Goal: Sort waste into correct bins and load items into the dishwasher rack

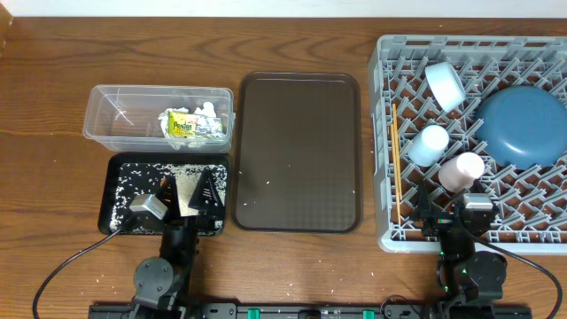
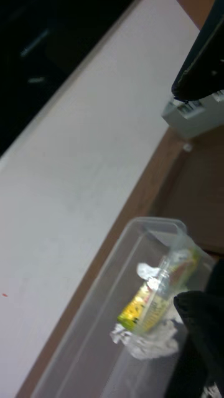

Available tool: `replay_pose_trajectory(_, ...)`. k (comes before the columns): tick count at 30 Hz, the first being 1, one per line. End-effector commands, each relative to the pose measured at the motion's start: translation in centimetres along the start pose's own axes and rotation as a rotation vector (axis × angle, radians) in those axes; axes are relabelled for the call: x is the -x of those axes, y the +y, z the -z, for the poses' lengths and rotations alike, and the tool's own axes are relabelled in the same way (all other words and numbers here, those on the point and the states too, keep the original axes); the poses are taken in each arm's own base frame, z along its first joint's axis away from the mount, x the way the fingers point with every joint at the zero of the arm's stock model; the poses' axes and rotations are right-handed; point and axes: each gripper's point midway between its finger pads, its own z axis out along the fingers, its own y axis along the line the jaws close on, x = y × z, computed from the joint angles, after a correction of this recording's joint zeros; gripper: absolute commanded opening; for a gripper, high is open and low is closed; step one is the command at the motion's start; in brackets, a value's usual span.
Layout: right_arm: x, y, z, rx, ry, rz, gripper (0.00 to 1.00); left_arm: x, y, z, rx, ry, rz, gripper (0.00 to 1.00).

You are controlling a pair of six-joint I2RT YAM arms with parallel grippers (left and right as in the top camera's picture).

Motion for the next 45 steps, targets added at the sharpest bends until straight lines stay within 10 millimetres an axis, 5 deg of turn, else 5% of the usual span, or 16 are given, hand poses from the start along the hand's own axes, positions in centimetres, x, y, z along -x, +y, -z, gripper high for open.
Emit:
replay_pose_trajectory(1,0.0,-0.1,0.0,-0.006,-0.002,-0.014,0.99,-1.2,1.0,-0.1,0.025,0.030,-0.038,1.00)
replay_pose_trajectory(12,0.0,-0.1,0.0,-0.006,-0.002,-0.014,0.99,-1.8,6.4,0.5,0.241,0.064,-0.067,1.00)
replay_pose_trajectory(19,0.0,-0.1,0.0,-0.006,-0.002,-0.014,0.99,-2.3,5.9,0.3,0.152,0.144,-0.436,1.00)
replay_pose_trajectory(27,0.0,-0.1,0.0,-0.006,-0.002,-0.014,0.99,-2.5,5.6,0.3,0.122,0.166,-0.654,1.00)
replay_pose_trajectory(45,0.0,-0.1,0.0,-0.006,-0.002,-0.014,0.99,-2.3,4.6,0.2,0.089,0.144,-0.636,1.00)
